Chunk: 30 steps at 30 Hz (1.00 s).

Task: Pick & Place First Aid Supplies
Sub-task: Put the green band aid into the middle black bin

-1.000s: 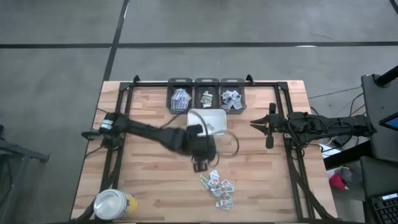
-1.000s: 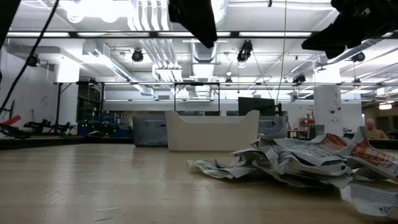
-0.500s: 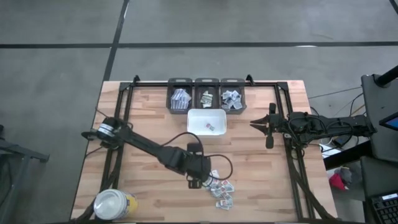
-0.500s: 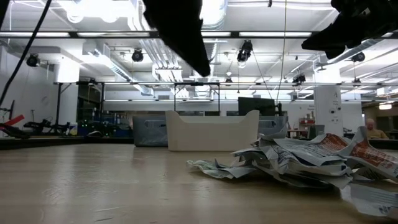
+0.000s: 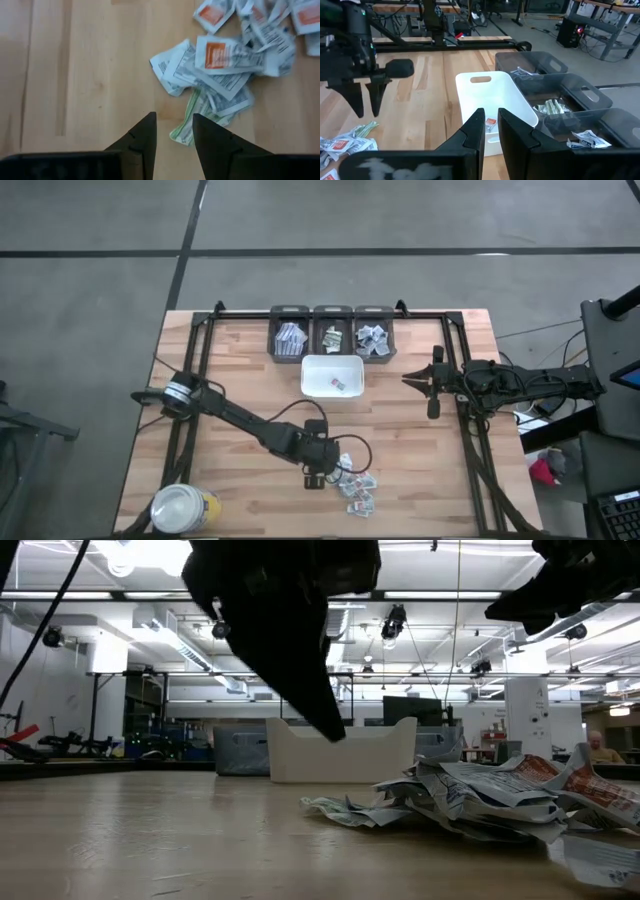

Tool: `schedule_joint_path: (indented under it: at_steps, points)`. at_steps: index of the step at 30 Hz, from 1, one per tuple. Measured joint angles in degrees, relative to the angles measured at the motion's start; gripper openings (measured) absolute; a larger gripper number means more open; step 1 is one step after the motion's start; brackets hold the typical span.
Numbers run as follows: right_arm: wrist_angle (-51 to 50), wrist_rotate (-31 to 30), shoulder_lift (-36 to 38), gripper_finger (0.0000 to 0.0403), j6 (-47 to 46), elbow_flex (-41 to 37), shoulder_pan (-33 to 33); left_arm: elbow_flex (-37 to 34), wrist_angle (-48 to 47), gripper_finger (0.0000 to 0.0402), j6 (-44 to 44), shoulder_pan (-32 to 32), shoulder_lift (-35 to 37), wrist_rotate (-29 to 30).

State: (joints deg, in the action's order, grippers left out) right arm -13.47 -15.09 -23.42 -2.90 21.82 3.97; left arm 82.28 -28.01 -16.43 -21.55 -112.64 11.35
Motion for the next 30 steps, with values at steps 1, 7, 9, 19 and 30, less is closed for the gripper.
schedule_joint_path:
  at_steps: [1,7,9,19,30]
  points:
    - [0.0,0.0,0.0,0.0052,0.0,0.0,0.0,0.1,-0.1,0.0121,0.0,0.0,-0.3,0.0]
    - [0.0,0.0,0.0,0.0052,0.0,0.0,0.0,0.4,-0.1,0.0121,0.0,0.0,-2.1,-0.9]
    - [0.0,0.0,0.0,0.0052,0.0,0.0,0.0,0.4,-0.2,0.0121,0.0,0.0,-2.5,-1.1]
    - [0.0,0.0,0.0,0.0052,0.0,-0.5,0.0,-0.8,-2.5,0.0121,-0.1,0.0,-3.1,-1.5]
    - [0.0,0.0,0.0,0.0052,-0.1,-2.2,0.0,-0.6,-4.0,0.0121,-4.3,0.0,-3.0,-1.4]
